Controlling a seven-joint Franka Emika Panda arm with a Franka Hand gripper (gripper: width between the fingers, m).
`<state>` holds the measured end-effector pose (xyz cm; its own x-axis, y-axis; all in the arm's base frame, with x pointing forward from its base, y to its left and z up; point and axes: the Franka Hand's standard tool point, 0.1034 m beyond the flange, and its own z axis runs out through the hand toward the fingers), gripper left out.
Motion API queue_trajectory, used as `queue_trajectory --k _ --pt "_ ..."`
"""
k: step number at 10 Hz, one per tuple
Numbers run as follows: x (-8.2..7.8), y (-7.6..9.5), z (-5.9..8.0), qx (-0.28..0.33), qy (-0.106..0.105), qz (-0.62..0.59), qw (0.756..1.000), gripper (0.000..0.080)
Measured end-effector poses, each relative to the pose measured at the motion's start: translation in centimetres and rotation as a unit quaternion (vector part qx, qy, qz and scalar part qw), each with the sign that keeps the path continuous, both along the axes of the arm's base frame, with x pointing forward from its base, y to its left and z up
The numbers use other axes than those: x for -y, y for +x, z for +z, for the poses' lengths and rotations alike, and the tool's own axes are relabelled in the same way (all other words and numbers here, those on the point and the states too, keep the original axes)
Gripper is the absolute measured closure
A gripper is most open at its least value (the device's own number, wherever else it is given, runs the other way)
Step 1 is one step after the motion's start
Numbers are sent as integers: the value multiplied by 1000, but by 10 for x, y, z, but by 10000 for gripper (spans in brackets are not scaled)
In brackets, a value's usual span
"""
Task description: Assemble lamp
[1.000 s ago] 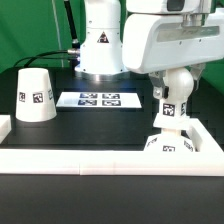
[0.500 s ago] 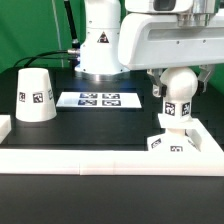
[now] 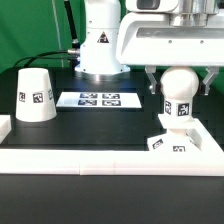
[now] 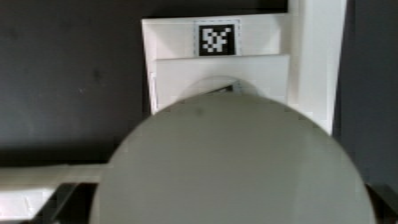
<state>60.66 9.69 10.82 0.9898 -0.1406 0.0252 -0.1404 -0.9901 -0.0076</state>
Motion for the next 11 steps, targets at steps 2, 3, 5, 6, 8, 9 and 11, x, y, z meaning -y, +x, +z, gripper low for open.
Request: queue_trajectory --k 2,3,5,6,8,9,11 --pt "1 0 0 0 1 -59 998 220" --pt "2 0 0 0 2 -97 995 220" --pt "3 0 0 0 10 -178 984 220" --pt "1 -1 -1 2 19 -250 968 220" --pt "-1 -2 -2 -1 21 -321 947 220" --pt "-3 -2 -2 -4 25 -356 934 220" --pt "-8 -3 -2 -11 34 -425 904 220"
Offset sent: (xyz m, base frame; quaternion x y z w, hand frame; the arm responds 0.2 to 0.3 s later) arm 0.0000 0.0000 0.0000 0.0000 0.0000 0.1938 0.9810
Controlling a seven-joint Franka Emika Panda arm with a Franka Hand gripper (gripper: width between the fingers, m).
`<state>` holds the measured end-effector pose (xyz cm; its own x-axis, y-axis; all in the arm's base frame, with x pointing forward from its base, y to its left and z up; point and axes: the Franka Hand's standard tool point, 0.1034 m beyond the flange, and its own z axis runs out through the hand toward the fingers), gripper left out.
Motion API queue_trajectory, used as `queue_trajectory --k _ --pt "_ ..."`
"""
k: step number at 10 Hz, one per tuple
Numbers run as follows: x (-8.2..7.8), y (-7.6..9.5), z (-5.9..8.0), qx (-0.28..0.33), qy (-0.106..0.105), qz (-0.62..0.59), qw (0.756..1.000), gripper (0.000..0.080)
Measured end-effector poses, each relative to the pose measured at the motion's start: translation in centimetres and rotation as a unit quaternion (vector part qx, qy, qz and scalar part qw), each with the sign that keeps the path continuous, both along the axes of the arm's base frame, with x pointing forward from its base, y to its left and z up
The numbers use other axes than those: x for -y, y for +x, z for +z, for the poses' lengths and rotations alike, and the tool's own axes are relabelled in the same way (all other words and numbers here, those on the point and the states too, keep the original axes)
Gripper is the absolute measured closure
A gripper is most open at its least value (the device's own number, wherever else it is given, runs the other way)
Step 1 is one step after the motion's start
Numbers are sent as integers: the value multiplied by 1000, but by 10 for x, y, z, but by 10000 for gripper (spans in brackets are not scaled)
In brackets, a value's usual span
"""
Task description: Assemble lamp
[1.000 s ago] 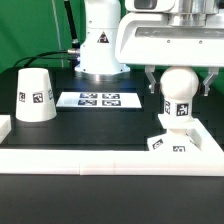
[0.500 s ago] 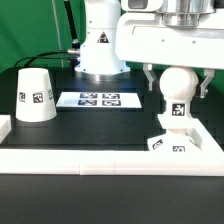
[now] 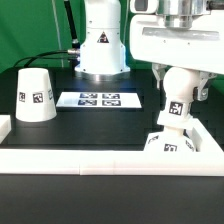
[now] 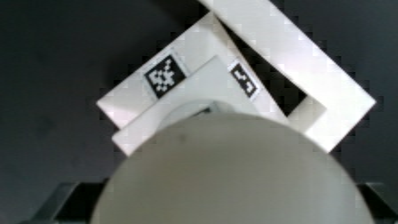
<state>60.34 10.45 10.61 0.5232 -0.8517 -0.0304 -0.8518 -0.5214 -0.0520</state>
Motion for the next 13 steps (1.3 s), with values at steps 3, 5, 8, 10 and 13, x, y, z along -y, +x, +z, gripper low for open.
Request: queue_trajectory --k 3,5,8,10,13 --pt "-1 0 1 0 1 -4 1000 159" --pt "-1 -2 6 3 1 22 1000 103" --pt "0 -13 20 8 1 60 998 101" --pt "5 -17 25 3 0 155 988 101" --pt "7 -17 35 -7 4 206 978 101"
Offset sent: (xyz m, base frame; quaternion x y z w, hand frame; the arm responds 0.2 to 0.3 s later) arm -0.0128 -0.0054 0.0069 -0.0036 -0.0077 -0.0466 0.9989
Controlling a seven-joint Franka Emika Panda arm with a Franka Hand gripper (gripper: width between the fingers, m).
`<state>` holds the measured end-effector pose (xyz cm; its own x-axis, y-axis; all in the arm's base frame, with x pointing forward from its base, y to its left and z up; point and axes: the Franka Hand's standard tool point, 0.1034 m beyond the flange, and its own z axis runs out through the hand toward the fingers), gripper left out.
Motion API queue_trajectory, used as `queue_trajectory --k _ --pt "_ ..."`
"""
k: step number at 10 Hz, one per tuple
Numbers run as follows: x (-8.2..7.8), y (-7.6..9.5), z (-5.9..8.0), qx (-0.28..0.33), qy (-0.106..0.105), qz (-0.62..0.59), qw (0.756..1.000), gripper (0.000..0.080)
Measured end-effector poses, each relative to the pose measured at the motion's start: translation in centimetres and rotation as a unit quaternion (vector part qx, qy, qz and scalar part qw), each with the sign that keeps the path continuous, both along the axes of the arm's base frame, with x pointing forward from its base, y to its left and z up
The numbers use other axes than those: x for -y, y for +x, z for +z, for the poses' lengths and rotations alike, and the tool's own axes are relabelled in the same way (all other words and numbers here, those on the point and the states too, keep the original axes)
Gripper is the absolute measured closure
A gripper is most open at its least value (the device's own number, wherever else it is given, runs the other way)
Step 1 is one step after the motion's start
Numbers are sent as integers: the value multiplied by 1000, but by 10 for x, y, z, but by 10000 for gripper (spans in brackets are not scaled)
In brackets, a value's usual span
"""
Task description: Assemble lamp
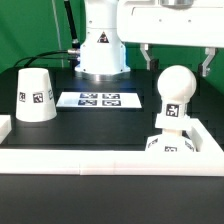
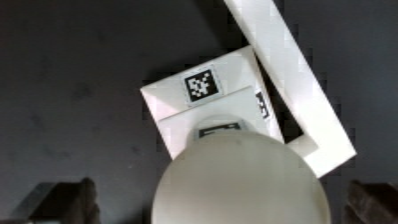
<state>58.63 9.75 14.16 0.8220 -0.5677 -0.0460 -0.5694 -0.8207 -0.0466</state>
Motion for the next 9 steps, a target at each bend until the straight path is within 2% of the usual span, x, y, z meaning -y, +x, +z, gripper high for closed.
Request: queue_trajectory --k 5,9 --pt "-1 -1 -4 -2 -1 3 1000 101" --pt "8 -28 -16 -15 0 138 990 101"
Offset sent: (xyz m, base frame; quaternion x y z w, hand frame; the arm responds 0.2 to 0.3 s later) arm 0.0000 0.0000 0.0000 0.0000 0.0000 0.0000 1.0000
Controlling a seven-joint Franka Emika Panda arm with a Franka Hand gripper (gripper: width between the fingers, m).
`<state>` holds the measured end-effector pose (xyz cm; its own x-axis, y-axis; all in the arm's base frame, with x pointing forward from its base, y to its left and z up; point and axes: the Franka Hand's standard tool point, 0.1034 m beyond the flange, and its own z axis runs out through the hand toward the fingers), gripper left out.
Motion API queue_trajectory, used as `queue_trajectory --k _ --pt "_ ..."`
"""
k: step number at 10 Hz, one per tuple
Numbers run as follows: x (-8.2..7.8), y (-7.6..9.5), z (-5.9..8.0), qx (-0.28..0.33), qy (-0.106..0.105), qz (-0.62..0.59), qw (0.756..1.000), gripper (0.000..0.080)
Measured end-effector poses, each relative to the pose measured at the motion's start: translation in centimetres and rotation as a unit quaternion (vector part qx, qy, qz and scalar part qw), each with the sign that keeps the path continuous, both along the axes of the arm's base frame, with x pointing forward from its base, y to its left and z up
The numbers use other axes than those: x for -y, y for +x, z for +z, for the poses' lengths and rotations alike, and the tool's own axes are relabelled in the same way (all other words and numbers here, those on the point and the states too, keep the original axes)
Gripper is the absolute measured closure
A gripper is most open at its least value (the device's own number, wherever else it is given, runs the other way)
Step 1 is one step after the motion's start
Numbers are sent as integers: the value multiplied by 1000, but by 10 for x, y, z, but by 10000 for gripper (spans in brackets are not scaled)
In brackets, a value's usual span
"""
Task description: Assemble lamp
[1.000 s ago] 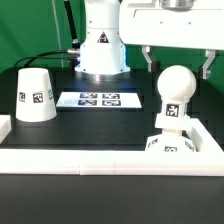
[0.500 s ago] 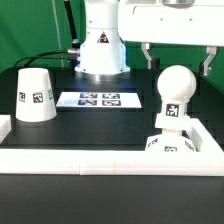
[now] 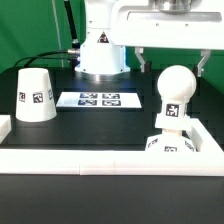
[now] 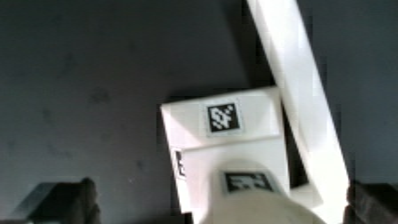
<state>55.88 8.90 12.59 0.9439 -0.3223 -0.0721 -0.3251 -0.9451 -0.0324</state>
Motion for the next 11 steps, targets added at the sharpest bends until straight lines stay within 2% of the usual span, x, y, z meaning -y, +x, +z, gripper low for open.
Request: queue_trajectory --k 3,8,11 --pt "15 -8 0 2 5 32 999 101" --pt "13 -10 -1 1 5 41 999 101" --pt "27 -40 -5 16 -5 74 997 101"
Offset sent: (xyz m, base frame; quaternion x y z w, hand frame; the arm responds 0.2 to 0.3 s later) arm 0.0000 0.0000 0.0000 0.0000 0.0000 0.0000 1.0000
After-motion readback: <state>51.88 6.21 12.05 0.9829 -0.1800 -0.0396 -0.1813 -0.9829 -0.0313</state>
